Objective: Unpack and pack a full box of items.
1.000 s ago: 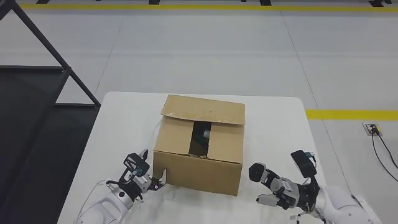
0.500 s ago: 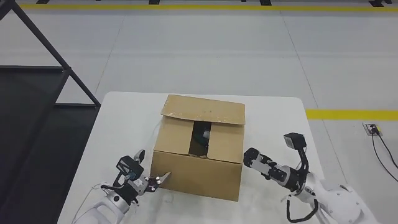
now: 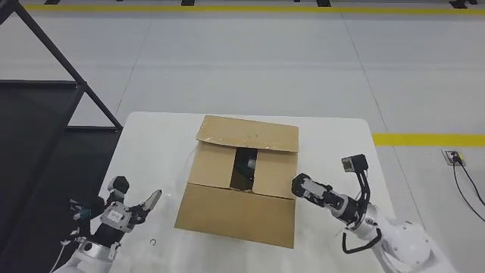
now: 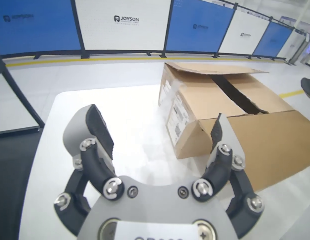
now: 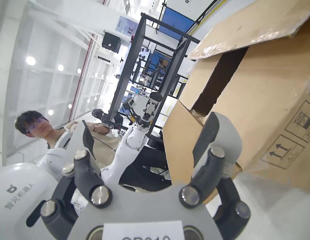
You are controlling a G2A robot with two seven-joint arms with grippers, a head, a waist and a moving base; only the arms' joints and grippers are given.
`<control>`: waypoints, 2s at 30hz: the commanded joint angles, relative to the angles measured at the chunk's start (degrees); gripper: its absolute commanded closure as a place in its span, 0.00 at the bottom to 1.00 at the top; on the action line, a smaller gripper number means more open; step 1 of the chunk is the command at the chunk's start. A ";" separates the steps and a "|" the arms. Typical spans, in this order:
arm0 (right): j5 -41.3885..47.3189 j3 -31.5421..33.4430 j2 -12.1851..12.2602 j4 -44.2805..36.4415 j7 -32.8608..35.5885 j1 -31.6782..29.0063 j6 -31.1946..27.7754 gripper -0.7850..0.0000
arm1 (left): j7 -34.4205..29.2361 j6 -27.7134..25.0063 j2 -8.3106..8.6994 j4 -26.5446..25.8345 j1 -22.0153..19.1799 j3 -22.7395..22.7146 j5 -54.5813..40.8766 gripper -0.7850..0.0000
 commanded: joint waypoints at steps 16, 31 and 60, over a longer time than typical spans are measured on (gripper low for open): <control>1.65 -11.94 -4.80 14.91 -10.95 17.18 8.36 0.00 | 0.51 2.91 -0.38 2.91 2.01 -3.57 -4.74 0.00; 3.73 -12.92 -6.45 15.67 -12.26 20.23 4.63 0.00 | -1.09 2.77 -0.45 3.96 2.58 -4.67 -4.99 0.00; 4.81 -21.69 -14.85 35.45 -38.15 39.53 18.48 0.00 | -1.09 2.77 -0.45 3.96 2.58 -4.67 -4.99 0.00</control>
